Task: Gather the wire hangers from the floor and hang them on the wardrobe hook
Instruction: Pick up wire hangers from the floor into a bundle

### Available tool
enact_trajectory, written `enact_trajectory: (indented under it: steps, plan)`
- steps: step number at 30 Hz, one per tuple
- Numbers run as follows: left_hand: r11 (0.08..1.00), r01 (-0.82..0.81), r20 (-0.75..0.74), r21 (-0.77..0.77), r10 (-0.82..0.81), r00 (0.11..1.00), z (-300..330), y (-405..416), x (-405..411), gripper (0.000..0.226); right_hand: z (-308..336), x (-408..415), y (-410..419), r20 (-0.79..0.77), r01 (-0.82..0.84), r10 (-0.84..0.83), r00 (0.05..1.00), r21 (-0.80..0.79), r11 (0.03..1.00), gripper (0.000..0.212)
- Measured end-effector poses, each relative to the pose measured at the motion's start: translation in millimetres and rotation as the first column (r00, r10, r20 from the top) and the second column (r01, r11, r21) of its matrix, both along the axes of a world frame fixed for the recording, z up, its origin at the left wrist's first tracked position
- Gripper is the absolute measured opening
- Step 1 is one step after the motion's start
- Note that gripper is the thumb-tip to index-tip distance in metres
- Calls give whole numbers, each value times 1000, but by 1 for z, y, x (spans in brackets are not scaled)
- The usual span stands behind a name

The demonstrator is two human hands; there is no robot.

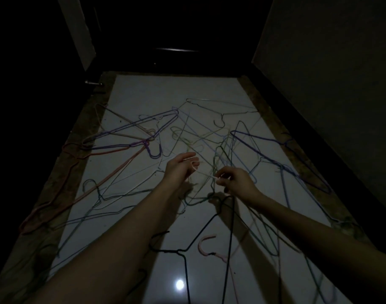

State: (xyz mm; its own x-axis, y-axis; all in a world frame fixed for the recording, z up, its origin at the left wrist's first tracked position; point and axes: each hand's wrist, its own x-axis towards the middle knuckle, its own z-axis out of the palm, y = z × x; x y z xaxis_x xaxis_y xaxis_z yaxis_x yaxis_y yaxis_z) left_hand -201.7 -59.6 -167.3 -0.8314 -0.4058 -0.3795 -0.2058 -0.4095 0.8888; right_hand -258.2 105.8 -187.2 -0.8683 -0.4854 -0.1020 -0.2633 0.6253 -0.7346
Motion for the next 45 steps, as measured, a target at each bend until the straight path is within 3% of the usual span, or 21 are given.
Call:
enact_trajectory:
  steps: [6,11,15,21,24,30,37,41,43,45]
  plan:
    - [1000,31,-183,-1,-30,983,41,0,-6,41,41,3,-10,81,23,-12,997,-146,989,7]
    - [976,186,-95,-112,-196,976,52,5,2,48,70,4,-26,172,155,-102,980,-328,932,11]
    - [921,374,-67,-113,-382,922,52,7,5,35,91,3,-33,186,161,-79,979,-487,859,7]
    - [952,291,-223,97,-264,938,62,8,1,31,98,2,-36,120,81,-17,993,-547,833,8]
    - [957,268,-226,109,-239,945,64,9,0,31,99,2,-37,98,69,-22,995,-502,862,15]
    - [986,169,-86,-18,-170,982,56,7,1,35,76,-4,-24,105,104,-71,992,-350,931,11]
    - [992,54,-71,-111,-62,996,45,-4,13,30,9,6,14,220,160,-127,967,-138,977,13]
    - [989,78,-38,-127,-84,996,35,-13,19,31,-31,30,27,260,30,-35,965,25,999,15]
    - [980,119,-19,-159,-124,992,32,-20,21,33,-47,46,25,322,-85,56,945,76,993,19]
    - [968,163,10,-192,-165,986,30,-30,23,34,-59,58,17,286,-225,179,941,137,965,27]
